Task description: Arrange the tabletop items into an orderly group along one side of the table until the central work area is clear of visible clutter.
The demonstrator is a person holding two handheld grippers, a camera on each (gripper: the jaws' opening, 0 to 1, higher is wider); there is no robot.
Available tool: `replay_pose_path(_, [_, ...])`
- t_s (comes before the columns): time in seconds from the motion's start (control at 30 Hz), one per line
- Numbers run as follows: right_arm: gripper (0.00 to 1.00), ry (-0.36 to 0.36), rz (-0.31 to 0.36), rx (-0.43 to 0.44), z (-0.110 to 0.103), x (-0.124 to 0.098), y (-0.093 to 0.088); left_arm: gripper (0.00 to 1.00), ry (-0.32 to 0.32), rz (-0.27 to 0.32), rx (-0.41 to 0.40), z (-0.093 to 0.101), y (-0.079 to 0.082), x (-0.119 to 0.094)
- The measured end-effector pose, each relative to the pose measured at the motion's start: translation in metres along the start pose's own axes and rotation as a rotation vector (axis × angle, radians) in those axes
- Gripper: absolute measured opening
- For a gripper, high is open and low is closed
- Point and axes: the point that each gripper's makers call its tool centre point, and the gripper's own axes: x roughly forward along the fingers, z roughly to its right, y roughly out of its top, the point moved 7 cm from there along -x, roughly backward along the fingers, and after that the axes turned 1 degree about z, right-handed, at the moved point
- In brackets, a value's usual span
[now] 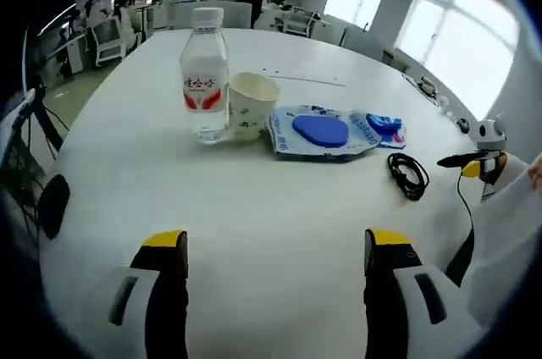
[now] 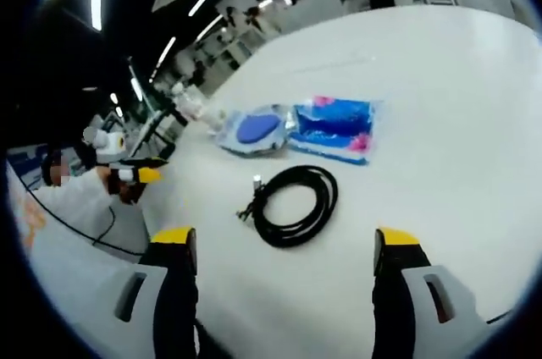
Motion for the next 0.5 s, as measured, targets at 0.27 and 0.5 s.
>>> replay_pose_path(0.27, [0.86,-0.027,-0.003,0.052,0.009,-0.013,-0.006,0.90,0.052,-0.038,0.011,-0.030,-0.011,-0.018])
replay_pose_path(0.5, [0.85,-0.036,-0.011,0.066,0.010,-0.017,-0.010,0.90,0.054,-0.046,-0.011,-0.028,-0.015,-0.019])
